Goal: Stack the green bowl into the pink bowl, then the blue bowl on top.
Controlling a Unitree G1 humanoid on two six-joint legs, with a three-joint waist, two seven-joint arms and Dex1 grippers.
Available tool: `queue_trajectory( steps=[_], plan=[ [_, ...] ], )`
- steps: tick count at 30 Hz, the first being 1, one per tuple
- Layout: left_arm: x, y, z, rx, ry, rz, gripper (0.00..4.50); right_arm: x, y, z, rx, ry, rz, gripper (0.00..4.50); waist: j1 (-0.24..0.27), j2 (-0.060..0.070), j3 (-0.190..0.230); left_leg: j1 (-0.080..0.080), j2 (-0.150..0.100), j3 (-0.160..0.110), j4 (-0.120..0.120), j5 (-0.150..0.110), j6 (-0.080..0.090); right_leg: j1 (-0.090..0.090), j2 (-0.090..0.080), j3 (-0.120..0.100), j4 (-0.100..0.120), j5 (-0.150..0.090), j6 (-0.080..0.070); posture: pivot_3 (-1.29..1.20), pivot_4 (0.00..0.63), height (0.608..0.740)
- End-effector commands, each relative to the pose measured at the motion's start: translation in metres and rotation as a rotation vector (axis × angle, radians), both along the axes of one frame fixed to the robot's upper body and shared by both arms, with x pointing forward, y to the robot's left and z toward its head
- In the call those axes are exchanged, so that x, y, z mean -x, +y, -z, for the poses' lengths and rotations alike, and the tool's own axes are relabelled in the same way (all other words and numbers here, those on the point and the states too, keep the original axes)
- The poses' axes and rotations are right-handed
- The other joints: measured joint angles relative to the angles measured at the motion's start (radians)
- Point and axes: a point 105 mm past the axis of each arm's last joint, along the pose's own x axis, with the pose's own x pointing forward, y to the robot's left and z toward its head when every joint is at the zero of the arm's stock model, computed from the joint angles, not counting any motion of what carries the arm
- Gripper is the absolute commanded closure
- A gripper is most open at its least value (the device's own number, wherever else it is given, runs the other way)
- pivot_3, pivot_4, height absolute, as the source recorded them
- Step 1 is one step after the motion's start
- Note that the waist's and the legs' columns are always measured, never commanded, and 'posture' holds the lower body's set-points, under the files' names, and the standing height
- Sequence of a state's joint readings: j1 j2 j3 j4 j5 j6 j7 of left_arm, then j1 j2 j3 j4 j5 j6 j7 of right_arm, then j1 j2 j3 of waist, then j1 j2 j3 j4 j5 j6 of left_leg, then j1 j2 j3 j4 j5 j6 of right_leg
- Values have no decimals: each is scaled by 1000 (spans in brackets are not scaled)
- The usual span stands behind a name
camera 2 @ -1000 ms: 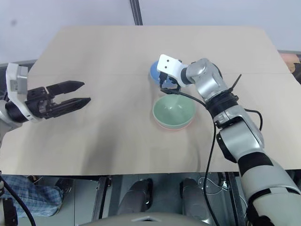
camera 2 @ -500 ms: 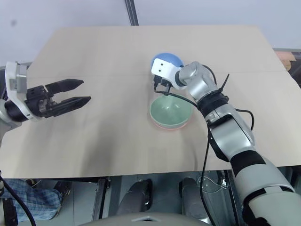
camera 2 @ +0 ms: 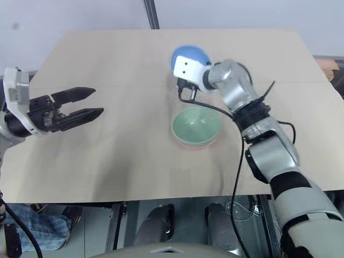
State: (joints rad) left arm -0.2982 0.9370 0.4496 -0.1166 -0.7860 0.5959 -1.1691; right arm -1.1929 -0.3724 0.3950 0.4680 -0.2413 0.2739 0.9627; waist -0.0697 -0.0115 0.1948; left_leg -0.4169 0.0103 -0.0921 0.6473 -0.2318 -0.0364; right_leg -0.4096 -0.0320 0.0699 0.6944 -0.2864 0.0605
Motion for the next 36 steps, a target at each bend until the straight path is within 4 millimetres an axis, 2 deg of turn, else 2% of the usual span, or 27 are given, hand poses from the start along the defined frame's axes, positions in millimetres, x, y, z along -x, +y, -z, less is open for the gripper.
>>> queue_trajectory(
  steps=[1,7,12,18,23,27,28,30,35,36],
  plan=[
    [3,-2,-9,-17,-47,42,171,32,7,-22,3,-57,-132,4408,0,0,0,0,0,0,0,0,0,0,0,0,0,0,0,0,150,740],
    [-2,-8,-12,-29,-51,123,171,78,-14,-27,70,-20,-245,4408,3,0,0,0,0,0,2,0,1,0,0,0,1,0,0,0,150,740],
    [-9,-16,-13,-39,-58,214,171,104,-29,-34,141,-10,-283,4408,2,0,0,0,0,0,2,0,1,0,0,-1,1,0,0,0,150,740],
    [-18,-20,-12,-58,-54,268,171,136,-34,-25,187,73,-360,4408,2,0,0,0,0,0,3,0,1,1,0,-1,1,0,0,0,150,740],
    [-23,-23,-13,-55,-66,288,171,155,-35,-18,199,136,-409,4408,0,0,0,0,0,0,3,0,1,1,0,-1,1,0,0,0,150,740],
    [-24,-25,-13,-56,-66,297,171,160,-35,-16,202,155,-417,4408,1,0,0,0,0,0,3,0,1,1,0,-1,1,0,0,0,150,740],
    [-24,-25,-13,-58,-65,298,171,160,-36,-15,204,154,-416,3967,1,0,0,0,0,0,4,0,1,1,0,-1,1,0,0,0,150,740],
    [-24,-25,-12,-60,-65,299,171,159,-36,-14,208,153,-409,3458,2,0,0,0,0,0,4,0,1,1,0,-1,1,0,0,0,150,740],
    [-24,-24,-12,-62,-67,293,171,151,-35,-17,177,156,-360,1188,1,-1,0,0,0,0,4,0,1,1,0,-1,1,0,0,0,150,740],
    [-26,-24,-13,-64,-77,276,171,150,-35,-17,175,157,-353,1188,2,-1,0,0,0,0,4,0,1,1,0,-1,1,0,0,0,150,740]
  ],
)
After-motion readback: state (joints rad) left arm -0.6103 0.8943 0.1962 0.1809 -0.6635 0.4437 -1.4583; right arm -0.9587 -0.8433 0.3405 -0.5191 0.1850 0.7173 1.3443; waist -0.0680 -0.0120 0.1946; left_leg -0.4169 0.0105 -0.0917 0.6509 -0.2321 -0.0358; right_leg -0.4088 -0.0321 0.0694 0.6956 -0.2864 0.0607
